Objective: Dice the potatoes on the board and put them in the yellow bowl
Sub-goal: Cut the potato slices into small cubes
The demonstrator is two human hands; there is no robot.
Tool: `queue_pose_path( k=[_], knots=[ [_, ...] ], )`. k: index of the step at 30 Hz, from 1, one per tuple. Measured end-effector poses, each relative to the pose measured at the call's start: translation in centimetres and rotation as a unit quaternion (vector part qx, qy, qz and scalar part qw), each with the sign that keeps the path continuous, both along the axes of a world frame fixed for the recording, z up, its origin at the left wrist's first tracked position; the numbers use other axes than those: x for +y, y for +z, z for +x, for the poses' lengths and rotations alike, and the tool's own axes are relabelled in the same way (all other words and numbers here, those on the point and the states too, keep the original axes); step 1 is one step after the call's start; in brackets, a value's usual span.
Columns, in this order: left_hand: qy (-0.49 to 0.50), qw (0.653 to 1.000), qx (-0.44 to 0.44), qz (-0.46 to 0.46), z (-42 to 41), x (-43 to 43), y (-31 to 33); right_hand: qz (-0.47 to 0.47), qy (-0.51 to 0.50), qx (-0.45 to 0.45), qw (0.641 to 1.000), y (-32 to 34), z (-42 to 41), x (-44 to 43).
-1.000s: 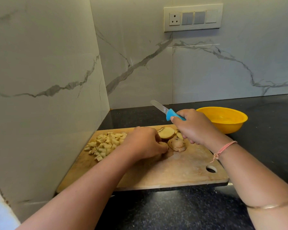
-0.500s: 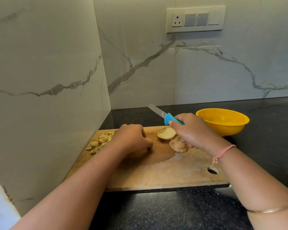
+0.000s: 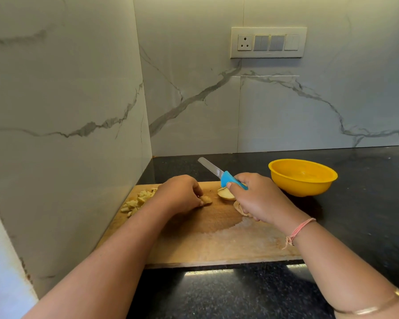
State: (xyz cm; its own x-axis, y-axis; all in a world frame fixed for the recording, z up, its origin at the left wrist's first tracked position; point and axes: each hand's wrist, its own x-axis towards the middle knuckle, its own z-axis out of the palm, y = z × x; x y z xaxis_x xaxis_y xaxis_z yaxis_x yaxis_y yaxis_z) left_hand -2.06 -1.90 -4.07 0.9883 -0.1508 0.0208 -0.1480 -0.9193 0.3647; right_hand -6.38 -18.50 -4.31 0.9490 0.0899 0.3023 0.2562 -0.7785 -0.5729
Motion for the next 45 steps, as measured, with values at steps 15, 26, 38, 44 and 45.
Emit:
queue_pose_path(
  k=[15, 26, 38, 44, 45],
  knots=[
    [0.010, 0.999, -0.005, -0.053, 0.4, 0.7, -0.6, -0.152, -0.001, -0.002, 0.988, -0.7, -4.9, 0.9],
    [0.017, 0.998, -0.014, -0.053, 0.2, 0.5, -0.5, -0.200, -0.037, 0.029, 0.979, -0.7, -5.8, 2.5],
    [0.007, 0.998, -0.026, -0.055, 0.0, 0.5, -0.5, -0.234, -0.016, 0.076, 0.969, 1.8, -4.9, 3.6],
    [0.017, 0.998, -0.036, -0.040, -0.2, 0.2, -0.6, -0.240, -0.004, 0.093, 0.966, 1.6, -5.2, 3.2],
    [0.020, 0.998, -0.036, -0.036, -0.3, 0.1, -0.6, -0.244, -0.001, 0.093, 0.965, 1.6, -5.3, 3.2]
  ],
)
